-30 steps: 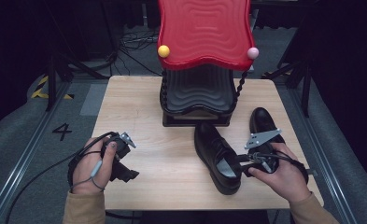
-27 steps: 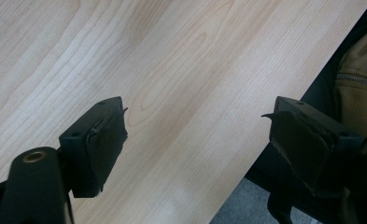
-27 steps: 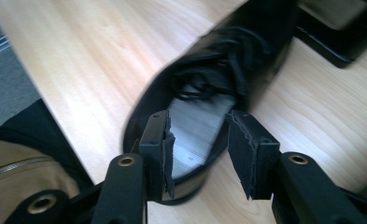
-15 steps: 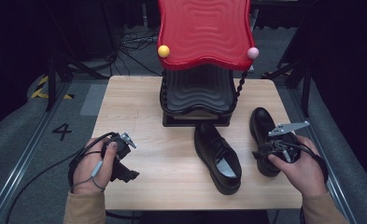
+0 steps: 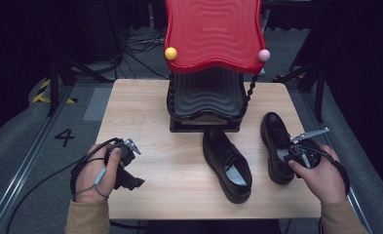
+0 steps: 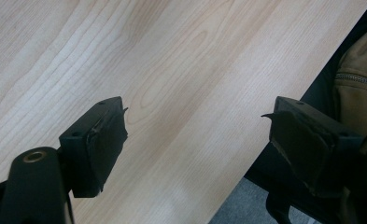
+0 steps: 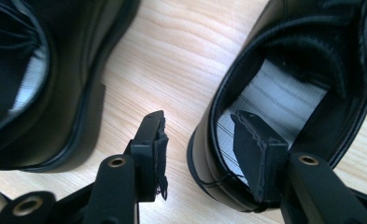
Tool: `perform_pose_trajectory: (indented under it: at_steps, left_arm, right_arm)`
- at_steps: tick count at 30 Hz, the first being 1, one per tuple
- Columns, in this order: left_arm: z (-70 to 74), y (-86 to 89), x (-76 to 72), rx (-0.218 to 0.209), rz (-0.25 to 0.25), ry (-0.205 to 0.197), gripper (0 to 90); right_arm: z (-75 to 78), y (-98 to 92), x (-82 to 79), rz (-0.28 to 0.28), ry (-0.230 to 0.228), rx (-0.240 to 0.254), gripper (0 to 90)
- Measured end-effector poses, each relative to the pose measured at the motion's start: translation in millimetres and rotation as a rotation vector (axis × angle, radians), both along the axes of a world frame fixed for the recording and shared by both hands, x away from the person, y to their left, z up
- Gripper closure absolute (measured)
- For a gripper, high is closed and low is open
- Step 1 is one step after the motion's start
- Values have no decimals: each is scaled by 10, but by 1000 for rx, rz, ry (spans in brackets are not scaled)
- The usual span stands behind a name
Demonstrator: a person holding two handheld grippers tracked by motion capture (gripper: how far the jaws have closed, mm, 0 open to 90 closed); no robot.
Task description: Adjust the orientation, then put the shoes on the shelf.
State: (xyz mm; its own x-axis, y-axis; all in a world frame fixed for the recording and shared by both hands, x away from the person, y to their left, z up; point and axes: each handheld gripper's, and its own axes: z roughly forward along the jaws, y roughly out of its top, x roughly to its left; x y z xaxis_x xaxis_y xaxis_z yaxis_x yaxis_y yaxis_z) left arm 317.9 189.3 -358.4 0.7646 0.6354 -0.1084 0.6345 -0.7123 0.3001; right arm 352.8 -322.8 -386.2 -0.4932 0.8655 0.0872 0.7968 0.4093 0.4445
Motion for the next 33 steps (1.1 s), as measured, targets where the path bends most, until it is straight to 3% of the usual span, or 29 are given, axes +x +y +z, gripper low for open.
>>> perform_pose_trajectory:
  at_steps: [5,8,13,16,25,33]
  left_arm:
    - [-4,5,2,-1,-3,0,194]
    - [-5,14,0,0,-1,-3,195]
    - [5,16,-5,-2,1,-3,194]
    - [1,7,2,2,0,-4,194]
    - [8,11,-9,-1,-3,-7,194]
    - [8,16,5,-4,4,-6,195]
  right_arm:
    - [-145,-25,70,0,45,-11,550]
    - [-233,7,99,19,79,23,566]
    - [-314,35,139,38,88,0,661]
    - [-335,19,145,39,68,-24,769]
    - [-294,59,119,91,27,-35,801]
    - [-91,203,-39,215,10,-59,801]
